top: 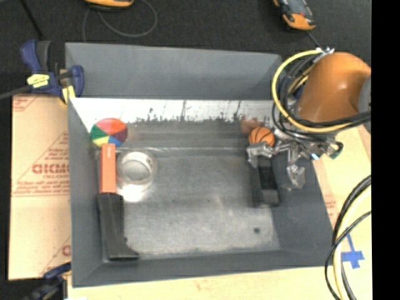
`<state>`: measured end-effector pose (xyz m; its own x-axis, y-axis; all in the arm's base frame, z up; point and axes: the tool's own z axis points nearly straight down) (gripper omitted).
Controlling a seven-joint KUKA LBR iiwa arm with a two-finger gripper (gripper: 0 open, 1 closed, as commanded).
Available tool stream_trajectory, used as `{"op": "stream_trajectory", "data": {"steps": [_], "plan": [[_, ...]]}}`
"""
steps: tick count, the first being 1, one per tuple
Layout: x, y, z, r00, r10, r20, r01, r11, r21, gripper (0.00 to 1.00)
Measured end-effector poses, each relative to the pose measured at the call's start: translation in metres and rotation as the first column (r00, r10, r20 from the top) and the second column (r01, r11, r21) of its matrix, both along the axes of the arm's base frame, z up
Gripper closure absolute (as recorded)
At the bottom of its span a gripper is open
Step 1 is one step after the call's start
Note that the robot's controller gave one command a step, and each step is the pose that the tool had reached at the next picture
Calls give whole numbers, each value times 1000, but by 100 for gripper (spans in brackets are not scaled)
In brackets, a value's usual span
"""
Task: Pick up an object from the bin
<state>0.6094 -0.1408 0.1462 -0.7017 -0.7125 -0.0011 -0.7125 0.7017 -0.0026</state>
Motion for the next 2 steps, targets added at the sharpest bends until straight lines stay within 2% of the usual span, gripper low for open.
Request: {"op": "stream_trajectory", "data": {"steps": [1, 2], "plan": [[29, -1, -60, 934, 357, 14, -357, 934, 10, 0], [26, -1, -66, 932, 361, 10, -361, 932, 13, 100]]}}
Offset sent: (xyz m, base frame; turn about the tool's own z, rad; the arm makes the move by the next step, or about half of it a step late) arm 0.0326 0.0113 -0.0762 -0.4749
